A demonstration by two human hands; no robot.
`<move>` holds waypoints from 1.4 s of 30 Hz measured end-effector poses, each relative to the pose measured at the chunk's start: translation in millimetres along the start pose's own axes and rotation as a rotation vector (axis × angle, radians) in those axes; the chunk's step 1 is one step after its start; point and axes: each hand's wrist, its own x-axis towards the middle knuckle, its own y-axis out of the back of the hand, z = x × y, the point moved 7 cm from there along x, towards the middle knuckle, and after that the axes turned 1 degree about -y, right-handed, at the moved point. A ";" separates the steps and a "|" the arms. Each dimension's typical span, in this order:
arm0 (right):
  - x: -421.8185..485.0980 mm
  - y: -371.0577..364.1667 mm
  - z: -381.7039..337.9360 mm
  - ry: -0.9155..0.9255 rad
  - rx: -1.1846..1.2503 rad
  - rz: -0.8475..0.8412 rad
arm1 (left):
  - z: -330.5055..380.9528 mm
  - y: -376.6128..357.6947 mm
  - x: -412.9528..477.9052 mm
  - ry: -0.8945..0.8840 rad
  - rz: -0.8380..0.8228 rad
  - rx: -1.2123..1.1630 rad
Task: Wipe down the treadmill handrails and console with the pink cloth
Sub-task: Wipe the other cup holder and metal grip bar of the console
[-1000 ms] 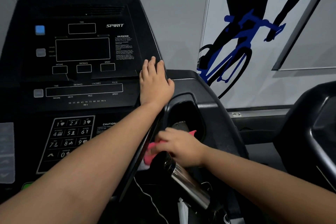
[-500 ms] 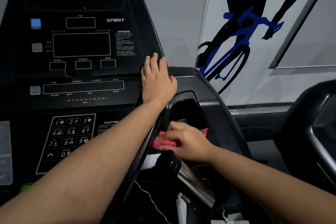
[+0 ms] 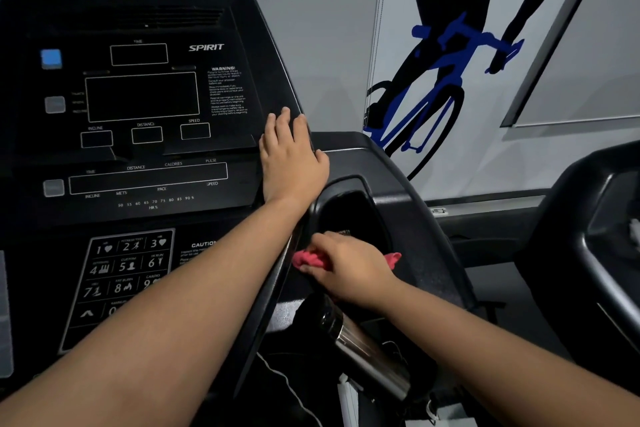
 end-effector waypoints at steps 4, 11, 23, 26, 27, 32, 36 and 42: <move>21.2 -5.4 11.9 -0.133 0.084 0.051 | 0.7 -0.4 -0.3 0.001 -0.003 0.015; 33.8 -8.3 31.8 -0.377 0.323 0.080 | 1.3 1.7 -1.8 -0.001 0.000 0.021; -9.2 -3.8 -6.6 -0.151 -0.253 0.102 | 0.5 -0.9 -1.7 -0.003 -0.003 0.014; 20.9 -14.5 9.8 -0.327 -0.027 0.062 | 1.3 -1.3 -2.6 0.001 -0.002 0.012; 29.9 -15.7 16.8 -0.353 0.028 0.075 | 1.6 -0.8 -2.5 0.000 -0.002 0.012; 52.8 -2.1 33.0 -0.140 -0.360 0.016 | 1.5 0.9 -2.7 0.003 -0.002 0.009; 66.5 31.4 50.6 -0.072 -0.535 0.083 | 1.2 1.5 -0.5 0.006 0.001 0.010; 46.9 70.4 127.2 -0.317 -0.370 0.259 | -0.1 1.0 -0.8 0.013 -0.004 -0.011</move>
